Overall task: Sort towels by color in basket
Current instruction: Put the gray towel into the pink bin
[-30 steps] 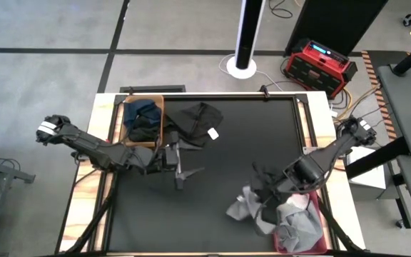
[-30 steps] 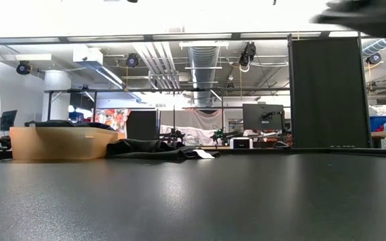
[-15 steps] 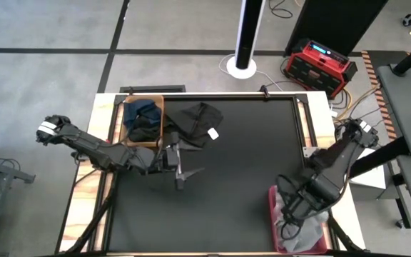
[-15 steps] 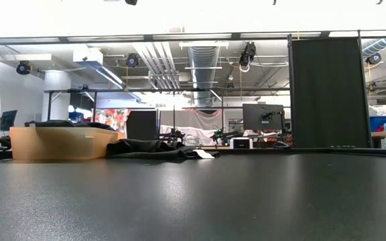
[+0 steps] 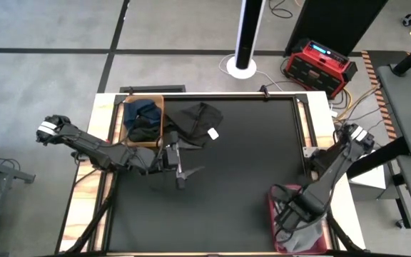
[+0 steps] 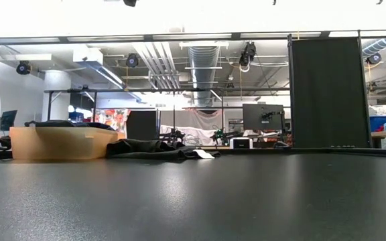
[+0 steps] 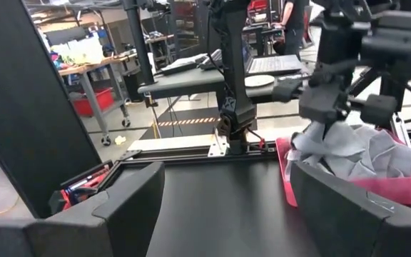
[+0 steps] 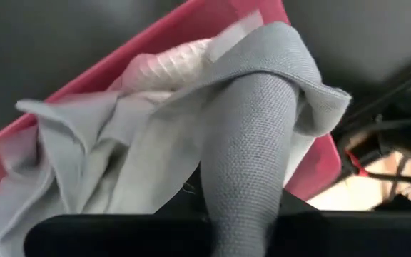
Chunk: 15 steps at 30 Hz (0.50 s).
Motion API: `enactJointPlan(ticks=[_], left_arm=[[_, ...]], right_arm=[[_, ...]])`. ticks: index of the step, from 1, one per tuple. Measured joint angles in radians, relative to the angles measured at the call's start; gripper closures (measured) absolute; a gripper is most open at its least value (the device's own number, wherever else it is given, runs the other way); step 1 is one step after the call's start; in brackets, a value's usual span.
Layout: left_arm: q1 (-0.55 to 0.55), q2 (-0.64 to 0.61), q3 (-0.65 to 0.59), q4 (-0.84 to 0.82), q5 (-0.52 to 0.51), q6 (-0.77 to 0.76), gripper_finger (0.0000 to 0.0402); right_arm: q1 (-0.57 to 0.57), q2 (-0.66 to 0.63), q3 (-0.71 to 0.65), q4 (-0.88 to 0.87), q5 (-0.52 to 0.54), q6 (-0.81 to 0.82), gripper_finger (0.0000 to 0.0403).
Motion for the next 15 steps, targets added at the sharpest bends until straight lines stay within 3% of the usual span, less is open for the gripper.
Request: enactJointPlan(ticks=[15], left_arm=[[0.000, 0.000, -0.002, -0.007, 0.000, 0.000, 0.0114]], right_arm=[[0.000, 0.103, -0.046, 0.102, 0.095, -0.065, 0.0390]])
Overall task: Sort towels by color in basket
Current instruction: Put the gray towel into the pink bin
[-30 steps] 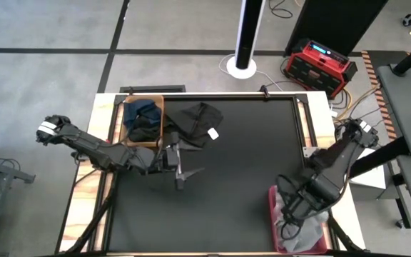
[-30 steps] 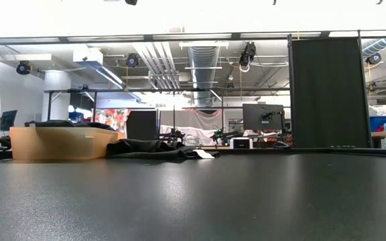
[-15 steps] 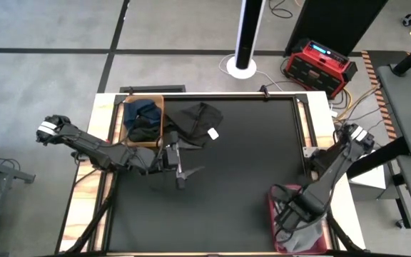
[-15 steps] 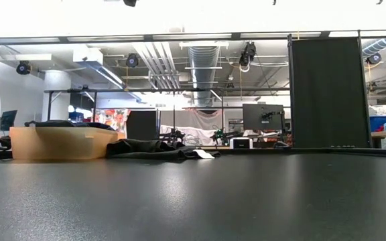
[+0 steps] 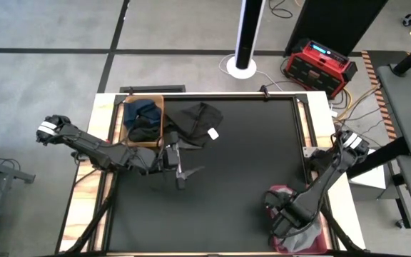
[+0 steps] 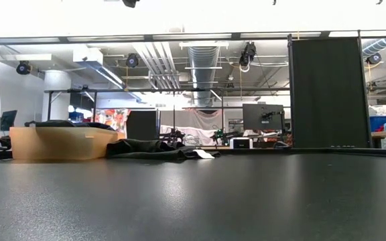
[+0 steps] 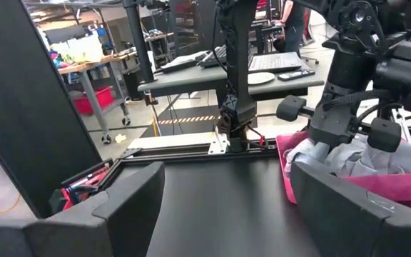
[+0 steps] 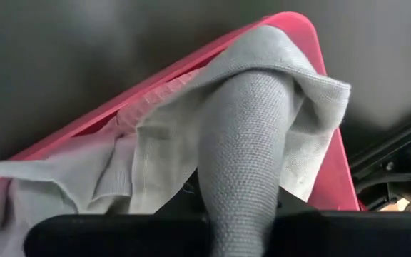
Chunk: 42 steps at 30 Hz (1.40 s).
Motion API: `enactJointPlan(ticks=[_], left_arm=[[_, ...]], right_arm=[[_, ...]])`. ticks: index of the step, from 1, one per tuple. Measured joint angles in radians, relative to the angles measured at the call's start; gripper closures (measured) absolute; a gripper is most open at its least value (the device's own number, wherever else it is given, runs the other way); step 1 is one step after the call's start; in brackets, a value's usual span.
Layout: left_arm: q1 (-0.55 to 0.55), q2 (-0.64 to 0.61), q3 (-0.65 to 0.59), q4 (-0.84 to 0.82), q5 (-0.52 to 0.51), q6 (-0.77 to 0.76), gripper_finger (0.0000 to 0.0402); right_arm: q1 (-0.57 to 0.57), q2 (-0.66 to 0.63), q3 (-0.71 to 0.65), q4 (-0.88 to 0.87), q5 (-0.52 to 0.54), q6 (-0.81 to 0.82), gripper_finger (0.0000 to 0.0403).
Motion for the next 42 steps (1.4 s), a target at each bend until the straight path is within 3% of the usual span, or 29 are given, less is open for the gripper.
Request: enactJointPlan(ticks=[23, 31, 42], left_arm=[[0.000, 0.000, 0.000, -0.024, 0.000, 0.000, 0.0114], [0.000, 0.000, 0.000, -0.031, 0.000, 0.000, 0.0114], [0.000, 0.000, 0.000, -0.030, -0.001, -0.001, 0.0114]], right_arm=[[0.002, 0.025, -0.212, 0.143, 0.003, -0.094, 0.0390], [0.003, 0.024, -0.225, 0.151, 0.021, -0.112, 0.0388], [0.002, 0.024, -0.183, 0.124, 0.019, -0.115, 0.0283]])
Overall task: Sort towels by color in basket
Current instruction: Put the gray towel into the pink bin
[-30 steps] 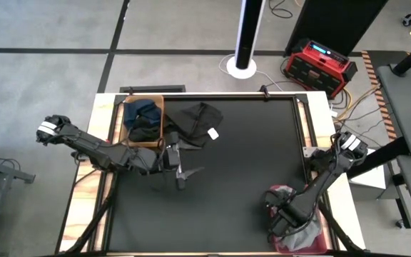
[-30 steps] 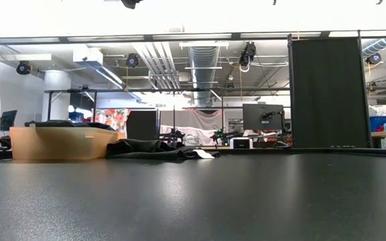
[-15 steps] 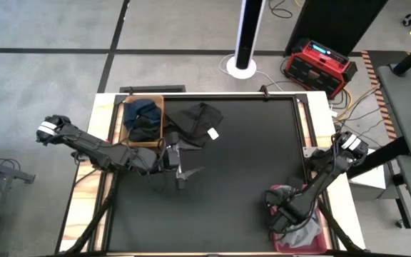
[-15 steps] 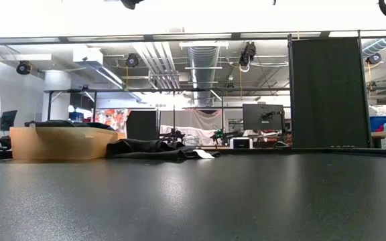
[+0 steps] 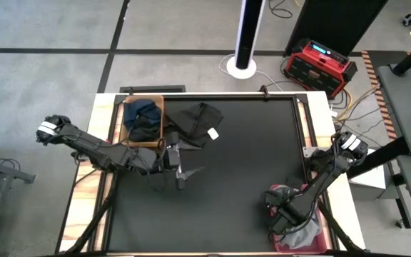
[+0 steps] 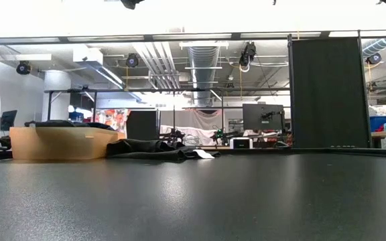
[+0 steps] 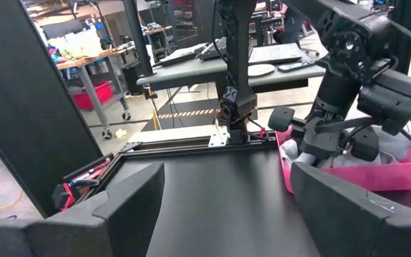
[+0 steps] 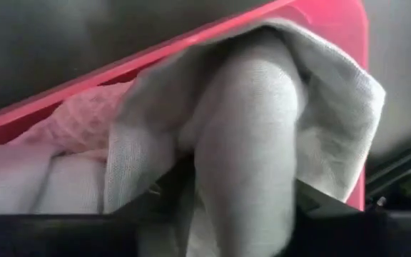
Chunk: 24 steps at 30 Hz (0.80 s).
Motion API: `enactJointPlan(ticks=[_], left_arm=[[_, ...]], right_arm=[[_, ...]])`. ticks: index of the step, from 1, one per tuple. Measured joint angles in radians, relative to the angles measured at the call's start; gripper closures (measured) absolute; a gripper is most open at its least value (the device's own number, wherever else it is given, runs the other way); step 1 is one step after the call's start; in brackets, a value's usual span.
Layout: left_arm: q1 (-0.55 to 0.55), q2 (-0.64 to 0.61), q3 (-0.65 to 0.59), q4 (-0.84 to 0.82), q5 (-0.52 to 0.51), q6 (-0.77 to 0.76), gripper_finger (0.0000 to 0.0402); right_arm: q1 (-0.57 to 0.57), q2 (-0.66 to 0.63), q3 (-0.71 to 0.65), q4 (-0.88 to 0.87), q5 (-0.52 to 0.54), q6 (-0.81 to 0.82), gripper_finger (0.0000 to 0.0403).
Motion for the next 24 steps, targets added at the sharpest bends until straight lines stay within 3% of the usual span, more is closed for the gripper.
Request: enactJointPlan(ticks=[6, 13, 20, 24], left_arm=[[0.000, 0.000, 0.000, 0.000, 0.000, 0.000, 0.0114], [0.000, 0.000, 0.000, 0.001, 0.000, 0.000, 0.0114], [0.000, 0.000, 0.000, 0.001, 0.000, -0.001, 0.0114], [0.000, 0.000, 0.000, 0.001, 0.000, -0.004, 0.0114]], right_arm=[[0.000, -0.001, 0.088, -0.089, -0.041, 0.000, 0.0234], [0.000, -0.002, 0.197, -0.122, -0.084, 0.000, 0.0208], [0.000, -0.002, 0.306, -0.189, -0.084, 0.002, 0.0216], [0.000, -0.002, 0.347, -0.208, -0.073, 0.002, 0.0243]])
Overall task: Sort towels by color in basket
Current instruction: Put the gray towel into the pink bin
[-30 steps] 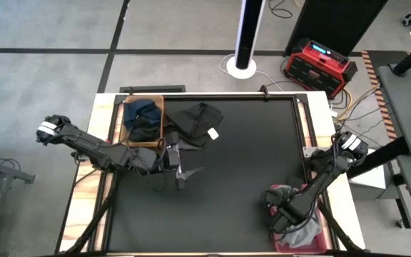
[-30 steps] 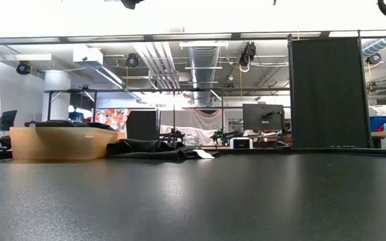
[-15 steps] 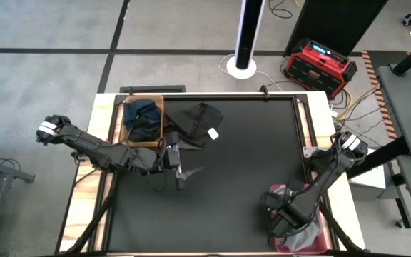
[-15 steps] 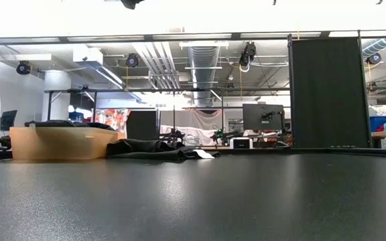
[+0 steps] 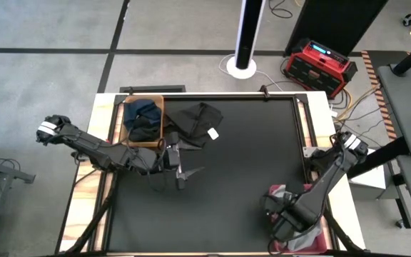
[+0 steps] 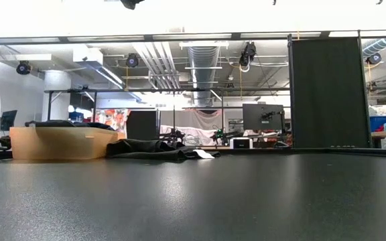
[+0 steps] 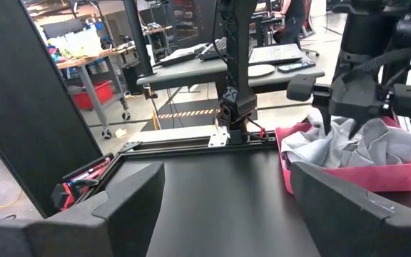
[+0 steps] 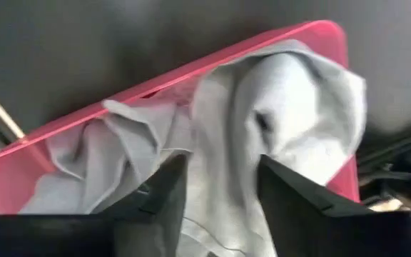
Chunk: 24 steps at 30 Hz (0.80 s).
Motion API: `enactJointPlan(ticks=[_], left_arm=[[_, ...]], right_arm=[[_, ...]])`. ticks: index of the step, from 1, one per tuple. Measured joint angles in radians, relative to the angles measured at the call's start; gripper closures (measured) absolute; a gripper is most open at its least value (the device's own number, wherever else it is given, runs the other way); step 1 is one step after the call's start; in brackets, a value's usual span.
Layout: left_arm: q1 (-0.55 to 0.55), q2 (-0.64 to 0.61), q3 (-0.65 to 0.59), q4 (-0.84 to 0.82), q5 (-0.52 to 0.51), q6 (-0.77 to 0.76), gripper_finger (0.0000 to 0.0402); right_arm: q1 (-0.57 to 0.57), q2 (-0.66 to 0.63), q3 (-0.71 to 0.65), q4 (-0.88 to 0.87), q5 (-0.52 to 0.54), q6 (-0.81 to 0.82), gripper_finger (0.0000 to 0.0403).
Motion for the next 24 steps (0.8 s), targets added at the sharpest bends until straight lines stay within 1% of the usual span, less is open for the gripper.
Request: enactJointPlan(ticks=[2, 6, 7, 10, 16, 18, 21, 24], left_arm=[[0.000, 0.000, 0.000, 0.000, 0.000, 0.000, 0.0114], [0.000, 0.000, 0.000, 0.000, 0.000, 0.000, 0.0114], [0.000, 0.000, 0.000, 0.000, 0.000, -0.001, 0.0114], [0.000, 0.000, 0.000, -0.001, 0.000, -0.004, 0.0114], [0.000, 0.000, 0.000, -0.005, 0.000, -0.018, 0.0114], [0.000, 0.000, 0.000, -0.006, 0.000, -0.018, 0.0114], [0.000, 0.000, 0.000, -0.006, 0.000, -0.018, 0.0114], [0.000, 0.000, 0.000, -0.011, 0.000, -0.022, 0.0114]], right_arm=[[0.000, -0.001, 0.005, -0.028, 0.016, 0.010, 0.0275], [0.006, -0.001, 0.005, -0.084, 0.027, 0.012, 0.0363], [0.007, -0.001, 0.005, -0.100, 0.026, 0.007, 0.0379], [0.011, -0.010, 0.005, -0.123, 0.029, 0.017, 0.0389], [0.034, -0.019, -0.007, -0.103, 0.129, 0.062, 0.0394], [0.047, -0.019, -0.033, -0.093, 0.153, 0.080, 0.0394], [0.064, -0.018, -0.093, -0.051, 0.159, 0.107, 0.0394], [0.080, -0.018, -0.162, 0.041, 0.161, 0.116, 0.0394]])
